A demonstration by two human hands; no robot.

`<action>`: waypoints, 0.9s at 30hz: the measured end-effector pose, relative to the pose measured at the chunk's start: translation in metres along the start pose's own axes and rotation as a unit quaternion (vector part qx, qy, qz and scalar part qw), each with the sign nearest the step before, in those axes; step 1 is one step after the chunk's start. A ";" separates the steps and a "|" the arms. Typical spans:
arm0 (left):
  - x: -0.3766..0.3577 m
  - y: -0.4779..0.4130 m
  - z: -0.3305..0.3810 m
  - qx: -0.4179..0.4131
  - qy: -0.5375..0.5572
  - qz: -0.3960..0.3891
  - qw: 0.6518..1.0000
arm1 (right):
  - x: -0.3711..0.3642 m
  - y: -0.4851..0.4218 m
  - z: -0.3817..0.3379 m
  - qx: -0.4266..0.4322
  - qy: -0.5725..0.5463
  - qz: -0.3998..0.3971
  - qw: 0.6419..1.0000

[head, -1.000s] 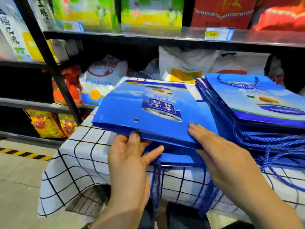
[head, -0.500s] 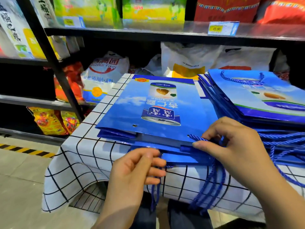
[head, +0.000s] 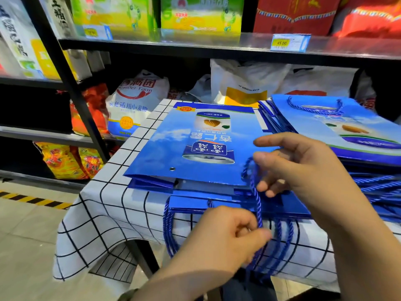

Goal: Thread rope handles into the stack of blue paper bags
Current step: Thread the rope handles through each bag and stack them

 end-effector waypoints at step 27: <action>0.080 0.001 0.032 -0.077 -0.052 0.132 0.987 | -0.048 -0.020 -0.013 0.023 -0.065 -0.075 0.995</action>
Point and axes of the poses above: each hand's wrist, its own y-axis away from the middle knuckle, its own x-axis out of the back of the hand, z = x × y, the point moved 3 cm from there along -y, towards the middle knuckle, and after that the axes turned 10 degrees about y, right-handed, at the moved point
